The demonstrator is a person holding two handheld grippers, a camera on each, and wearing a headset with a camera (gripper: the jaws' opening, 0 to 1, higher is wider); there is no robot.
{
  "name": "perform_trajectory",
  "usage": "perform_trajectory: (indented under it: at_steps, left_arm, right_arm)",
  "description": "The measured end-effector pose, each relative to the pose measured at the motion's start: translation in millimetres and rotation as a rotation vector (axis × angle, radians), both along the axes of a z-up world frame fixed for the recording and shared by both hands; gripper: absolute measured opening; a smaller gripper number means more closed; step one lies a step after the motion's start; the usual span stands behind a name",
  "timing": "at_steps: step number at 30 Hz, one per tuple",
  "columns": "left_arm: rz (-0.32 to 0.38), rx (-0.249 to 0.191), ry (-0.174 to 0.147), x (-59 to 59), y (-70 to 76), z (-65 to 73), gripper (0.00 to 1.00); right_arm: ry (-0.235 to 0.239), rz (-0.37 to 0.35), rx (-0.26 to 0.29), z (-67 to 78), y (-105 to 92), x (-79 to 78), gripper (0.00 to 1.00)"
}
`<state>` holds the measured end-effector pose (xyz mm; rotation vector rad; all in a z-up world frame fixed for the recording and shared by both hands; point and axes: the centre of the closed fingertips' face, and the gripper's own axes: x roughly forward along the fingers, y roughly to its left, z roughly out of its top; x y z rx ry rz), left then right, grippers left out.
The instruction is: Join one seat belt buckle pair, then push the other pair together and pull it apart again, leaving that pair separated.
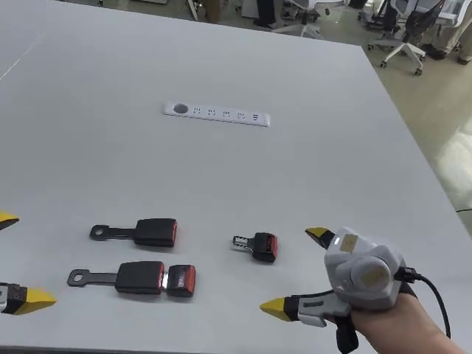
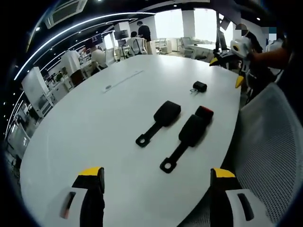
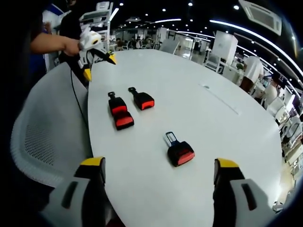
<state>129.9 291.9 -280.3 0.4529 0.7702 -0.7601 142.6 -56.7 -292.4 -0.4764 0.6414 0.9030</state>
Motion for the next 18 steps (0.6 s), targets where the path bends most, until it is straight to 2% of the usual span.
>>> perform_trajectory:
  at_steps: [3,8,18]
  left_arm:
    - [0.014,0.006,0.003,-1.8,3.9,-1.1,1.00]
    - [0.060,-0.014,-0.003,-1.1,9.9,4.6,1.00]
    - [0.082,-0.015,0.002,-6.9,11.3,3.0,1.00]
  right_arm:
    - [-0.002,-0.016,-0.003,-0.3,-4.1,-1.1,1.00]
    - [-0.010,-0.033,-0.009,-0.2,-8.4,-2.5,1.00]
    - [-0.035,-0.054,0.001,5.0,-6.1,-2.3,1.00]
